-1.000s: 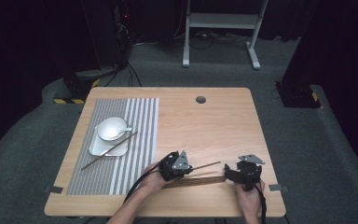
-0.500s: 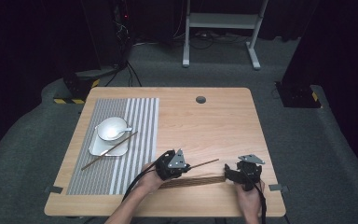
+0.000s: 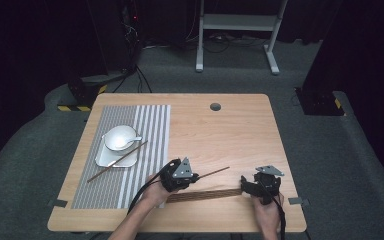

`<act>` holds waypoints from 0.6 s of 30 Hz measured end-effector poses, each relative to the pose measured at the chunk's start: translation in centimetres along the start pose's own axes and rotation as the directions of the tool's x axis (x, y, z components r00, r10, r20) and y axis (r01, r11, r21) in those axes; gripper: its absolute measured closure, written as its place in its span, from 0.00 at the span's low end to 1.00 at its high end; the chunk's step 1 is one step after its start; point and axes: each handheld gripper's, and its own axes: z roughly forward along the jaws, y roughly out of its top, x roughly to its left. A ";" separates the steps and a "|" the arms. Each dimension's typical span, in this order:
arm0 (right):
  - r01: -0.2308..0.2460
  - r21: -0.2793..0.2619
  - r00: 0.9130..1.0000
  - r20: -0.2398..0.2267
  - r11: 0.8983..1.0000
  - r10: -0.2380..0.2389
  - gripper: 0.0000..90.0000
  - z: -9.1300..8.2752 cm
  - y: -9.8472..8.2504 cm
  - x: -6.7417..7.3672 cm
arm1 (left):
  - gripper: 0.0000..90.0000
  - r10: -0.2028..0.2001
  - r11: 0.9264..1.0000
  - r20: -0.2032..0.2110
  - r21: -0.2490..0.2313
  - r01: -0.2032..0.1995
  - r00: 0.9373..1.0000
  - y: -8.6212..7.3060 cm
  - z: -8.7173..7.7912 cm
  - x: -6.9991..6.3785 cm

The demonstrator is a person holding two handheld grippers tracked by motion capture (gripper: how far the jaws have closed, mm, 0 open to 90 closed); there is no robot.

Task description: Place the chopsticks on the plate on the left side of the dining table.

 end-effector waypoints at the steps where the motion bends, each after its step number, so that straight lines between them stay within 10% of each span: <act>1: 0.000 0.000 1.000 0.000 1.000 0.000 0.15 0.0 0.0 0.0 | 0.94 0.002 1.000 -0.002 -0.001 -0.002 1.000 0.0 0.0 0.0; 18: 0.001 0.000 1.000 0.000 1.000 -0.001 0.15 0.0 0.0 0.0 | 0.94 -0.004 1.000 -0.043 0.011 0.005 0.999 -0.1 -1.8 0.5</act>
